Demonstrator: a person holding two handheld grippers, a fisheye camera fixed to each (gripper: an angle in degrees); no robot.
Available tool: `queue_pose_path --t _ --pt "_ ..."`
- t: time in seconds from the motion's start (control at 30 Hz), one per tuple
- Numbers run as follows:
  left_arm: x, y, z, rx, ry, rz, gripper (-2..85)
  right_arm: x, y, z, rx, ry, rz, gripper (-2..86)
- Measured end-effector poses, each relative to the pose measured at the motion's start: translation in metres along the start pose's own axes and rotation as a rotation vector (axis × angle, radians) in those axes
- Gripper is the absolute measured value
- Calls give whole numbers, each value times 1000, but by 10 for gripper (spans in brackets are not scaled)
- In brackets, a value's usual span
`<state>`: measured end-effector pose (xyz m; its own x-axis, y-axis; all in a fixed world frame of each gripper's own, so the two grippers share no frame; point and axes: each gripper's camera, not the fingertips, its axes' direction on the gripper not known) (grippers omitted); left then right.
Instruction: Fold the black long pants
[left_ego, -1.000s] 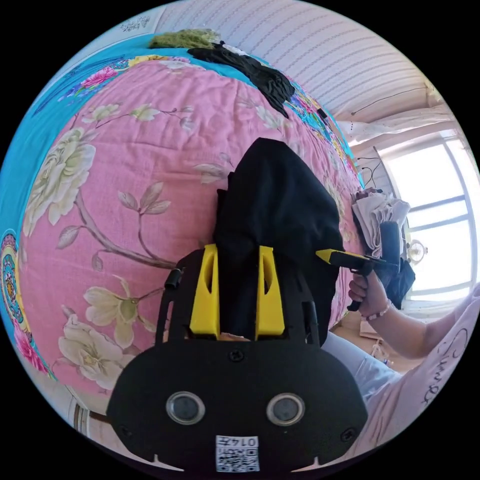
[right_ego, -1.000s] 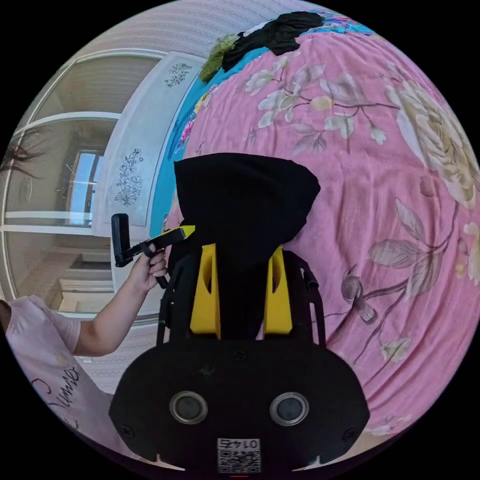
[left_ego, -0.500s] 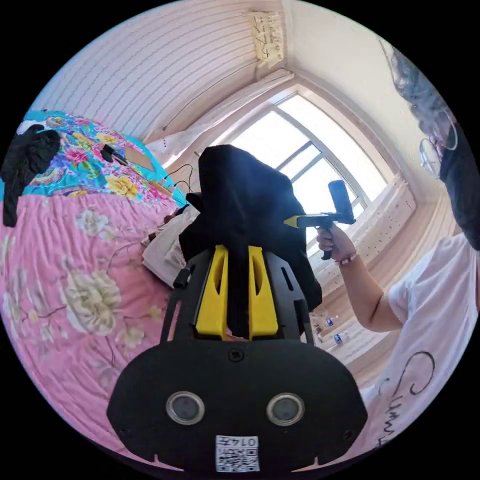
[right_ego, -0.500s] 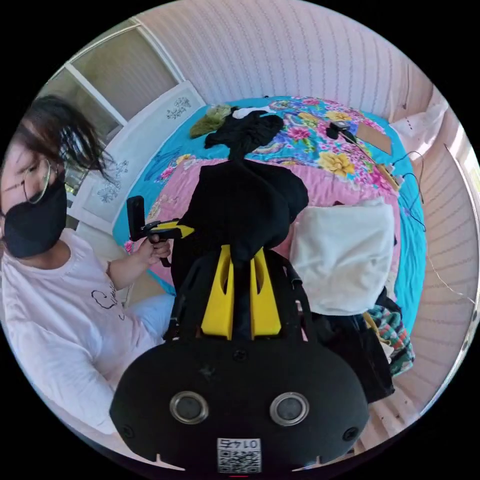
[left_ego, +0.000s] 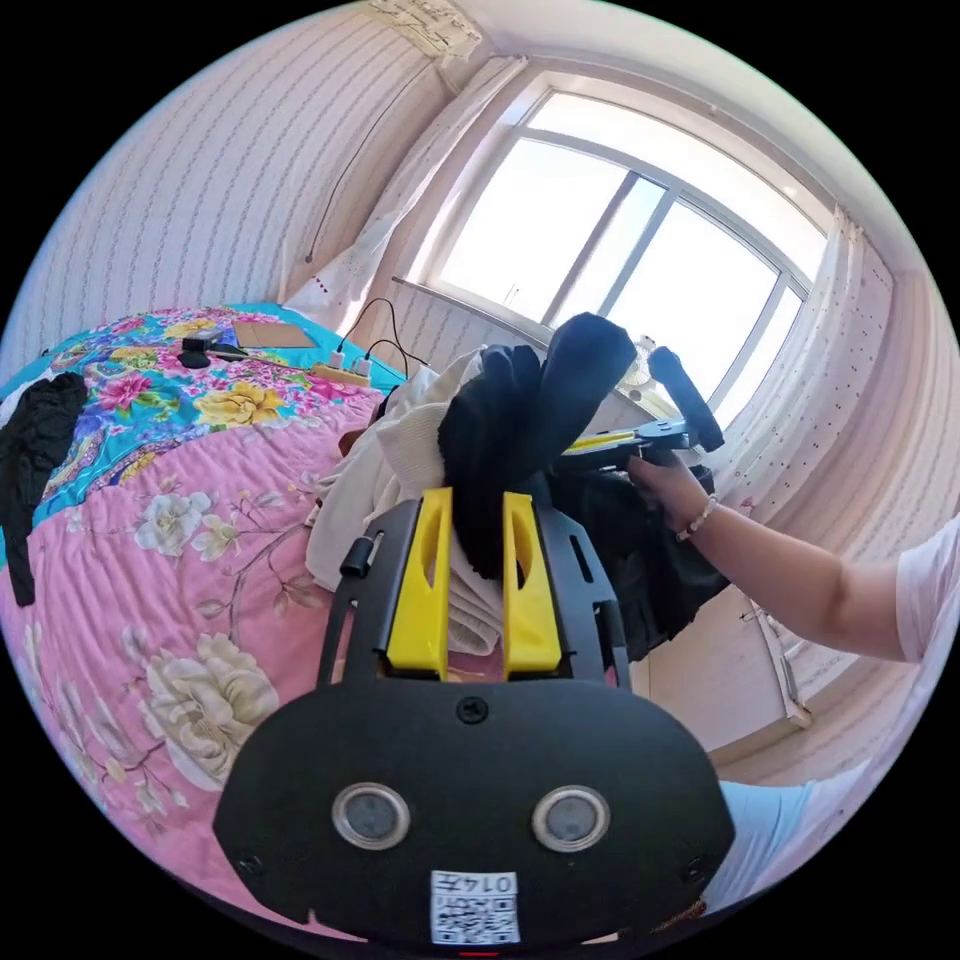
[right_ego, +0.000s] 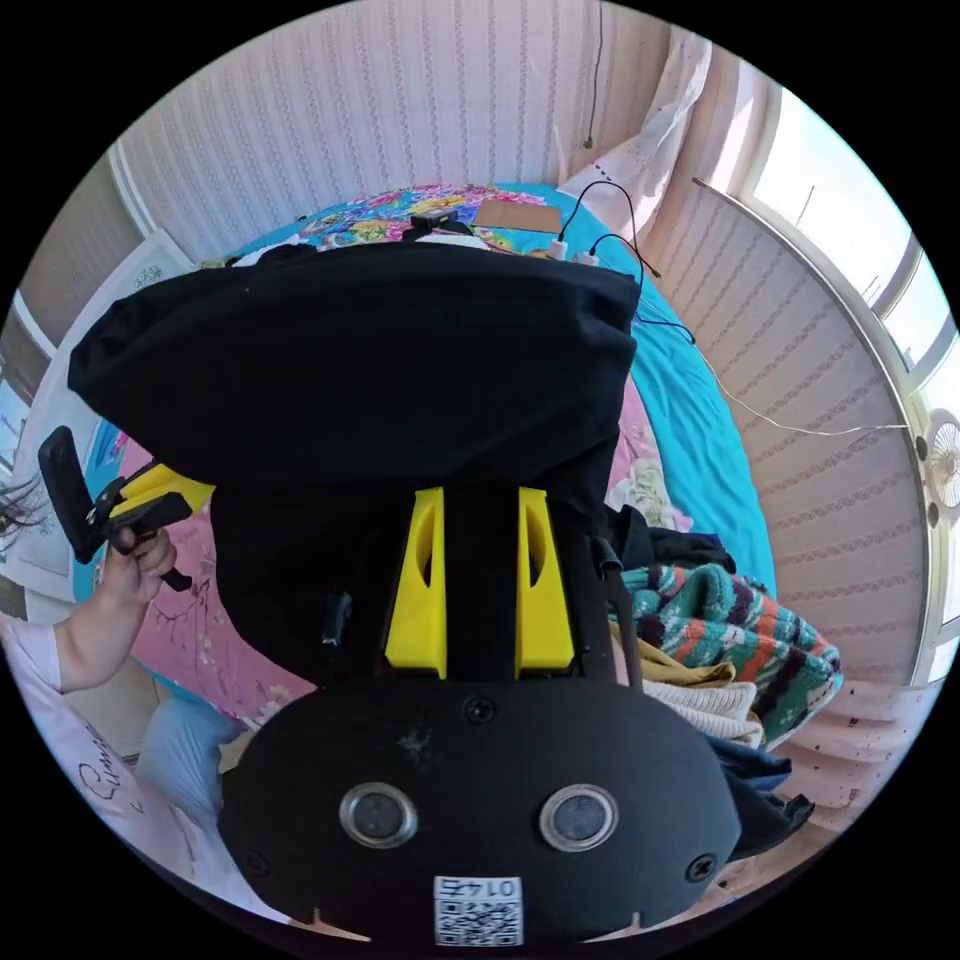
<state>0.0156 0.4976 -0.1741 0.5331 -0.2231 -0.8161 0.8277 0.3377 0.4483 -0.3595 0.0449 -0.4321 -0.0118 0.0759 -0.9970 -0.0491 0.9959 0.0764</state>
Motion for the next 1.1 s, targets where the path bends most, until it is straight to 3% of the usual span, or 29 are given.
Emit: queue_pose_path --t 0.17,0.33,0.47,0.8,1.1 --pt "40 68 -54 106 -72 108 75 10 34 -40 25 59 3 109" --pt "102 163 -106 207 -272 317 20 11 139 -142 392 -1 49 97" --pt "190 249 -141 274 -432 501 8 7 228 -194 456 -66 46 116" --pt "303 317 -120 108 -309 193 98 35 476 -254 445 275 134 164" --pt "368 268 -17 -6 -219 235 109 76 532 -220 397 214 86 206"
